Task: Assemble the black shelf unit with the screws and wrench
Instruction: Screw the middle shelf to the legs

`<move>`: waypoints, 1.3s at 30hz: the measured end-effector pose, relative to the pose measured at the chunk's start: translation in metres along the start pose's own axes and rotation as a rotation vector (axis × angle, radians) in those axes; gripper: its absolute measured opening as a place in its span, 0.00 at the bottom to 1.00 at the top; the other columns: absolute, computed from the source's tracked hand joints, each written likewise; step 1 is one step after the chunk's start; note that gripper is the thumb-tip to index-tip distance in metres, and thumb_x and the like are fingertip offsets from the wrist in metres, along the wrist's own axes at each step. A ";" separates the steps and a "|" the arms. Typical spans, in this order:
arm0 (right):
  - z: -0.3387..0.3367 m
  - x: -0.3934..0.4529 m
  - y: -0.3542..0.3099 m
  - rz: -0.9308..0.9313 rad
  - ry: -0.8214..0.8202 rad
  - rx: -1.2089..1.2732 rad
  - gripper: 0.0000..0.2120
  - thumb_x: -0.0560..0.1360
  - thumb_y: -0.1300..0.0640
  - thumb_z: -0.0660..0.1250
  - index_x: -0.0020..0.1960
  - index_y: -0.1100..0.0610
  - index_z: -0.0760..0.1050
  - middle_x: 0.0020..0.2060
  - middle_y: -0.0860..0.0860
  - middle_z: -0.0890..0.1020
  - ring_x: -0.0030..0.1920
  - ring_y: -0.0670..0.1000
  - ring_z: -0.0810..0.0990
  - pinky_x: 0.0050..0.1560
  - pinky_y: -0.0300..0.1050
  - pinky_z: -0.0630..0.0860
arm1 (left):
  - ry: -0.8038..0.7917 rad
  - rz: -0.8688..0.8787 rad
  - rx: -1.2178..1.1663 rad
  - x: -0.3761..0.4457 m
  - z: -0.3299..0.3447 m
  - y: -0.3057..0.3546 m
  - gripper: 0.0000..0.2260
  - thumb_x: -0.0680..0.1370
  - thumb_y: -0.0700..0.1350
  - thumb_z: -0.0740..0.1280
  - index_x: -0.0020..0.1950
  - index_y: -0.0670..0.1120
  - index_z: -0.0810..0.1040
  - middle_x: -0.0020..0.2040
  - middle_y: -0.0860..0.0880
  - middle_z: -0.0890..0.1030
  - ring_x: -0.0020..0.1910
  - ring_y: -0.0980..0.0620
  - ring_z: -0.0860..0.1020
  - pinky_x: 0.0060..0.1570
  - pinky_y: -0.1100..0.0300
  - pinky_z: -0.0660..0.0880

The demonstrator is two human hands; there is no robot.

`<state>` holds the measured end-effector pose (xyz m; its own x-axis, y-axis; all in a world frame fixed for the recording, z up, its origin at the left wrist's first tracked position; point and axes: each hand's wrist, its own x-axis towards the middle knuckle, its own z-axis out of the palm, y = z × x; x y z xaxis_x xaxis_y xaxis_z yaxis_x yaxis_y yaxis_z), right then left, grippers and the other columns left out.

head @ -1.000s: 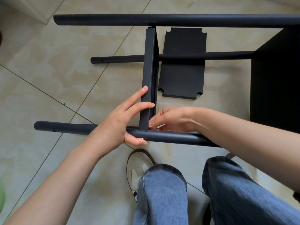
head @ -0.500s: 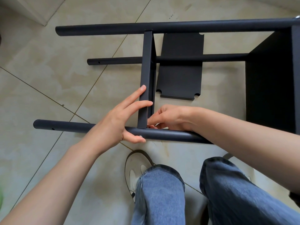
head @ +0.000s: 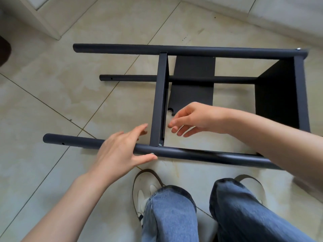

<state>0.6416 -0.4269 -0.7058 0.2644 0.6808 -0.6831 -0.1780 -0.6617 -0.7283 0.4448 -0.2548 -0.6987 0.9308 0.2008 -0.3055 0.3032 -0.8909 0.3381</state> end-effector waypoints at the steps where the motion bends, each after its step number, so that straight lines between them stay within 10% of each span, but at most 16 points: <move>1: -0.008 -0.004 -0.007 -0.024 0.063 -0.043 0.07 0.77 0.54 0.70 0.49 0.57 0.84 0.40 0.49 0.87 0.40 0.45 0.85 0.43 0.39 0.82 | 0.008 -0.012 0.036 -0.002 0.000 0.002 0.39 0.66 0.76 0.57 0.72 0.58 0.70 0.61 0.59 0.81 0.61 0.52 0.78 0.68 0.54 0.67; 5: -0.038 -0.014 -0.038 -0.186 0.358 -0.272 0.06 0.79 0.56 0.67 0.48 0.53 0.83 0.36 0.46 0.85 0.40 0.43 0.83 0.41 0.35 0.80 | -0.006 0.012 0.048 -0.004 0.001 0.005 0.30 0.68 0.75 0.50 0.50 0.56 0.77 0.43 0.60 0.76 0.50 0.56 0.76 0.75 0.56 0.54; 12: -0.075 0.007 -0.066 -0.441 0.783 -0.718 0.10 0.80 0.59 0.63 0.58 0.57 0.80 0.48 0.53 0.79 0.49 0.51 0.74 0.51 0.39 0.68 | 0.049 0.050 -0.009 -0.002 0.010 -0.003 0.28 0.70 0.78 0.52 0.46 0.57 0.76 0.41 0.60 0.77 0.44 0.58 0.75 0.70 0.56 0.60; 20: -0.086 0.047 -0.070 -0.382 0.843 -1.032 0.18 0.80 0.52 0.63 0.69 0.53 0.69 0.61 0.57 0.71 0.61 0.61 0.67 0.60 0.55 0.64 | 0.127 0.091 0.005 -0.002 0.012 -0.003 0.27 0.71 0.74 0.54 0.47 0.54 0.80 0.40 0.59 0.80 0.44 0.55 0.77 0.65 0.56 0.63; 28: -0.091 0.054 -0.073 -0.257 0.768 -0.932 0.14 0.84 0.54 0.56 0.68 0.53 0.68 0.56 0.55 0.76 0.56 0.59 0.73 0.62 0.59 0.61 | 0.080 0.078 -0.010 -0.003 0.005 0.001 0.30 0.71 0.77 0.53 0.50 0.55 0.81 0.43 0.60 0.79 0.47 0.57 0.76 0.67 0.61 0.58; 39: -0.108 -0.025 -0.130 -0.256 0.891 -0.685 0.14 0.82 0.58 0.60 0.68 0.54 0.69 0.57 0.54 0.76 0.58 0.58 0.73 0.61 0.59 0.67 | 0.212 0.252 0.268 -0.014 -0.089 0.023 0.20 0.68 0.67 0.65 0.41 0.52 0.84 0.34 0.57 0.80 0.36 0.52 0.80 0.56 0.47 0.77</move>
<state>0.7606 -0.3923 -0.5884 0.8429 0.5365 -0.0406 0.4571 -0.7539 -0.4720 0.4568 -0.2417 -0.6070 0.9989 0.0174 -0.0438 0.0228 -0.9916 0.1271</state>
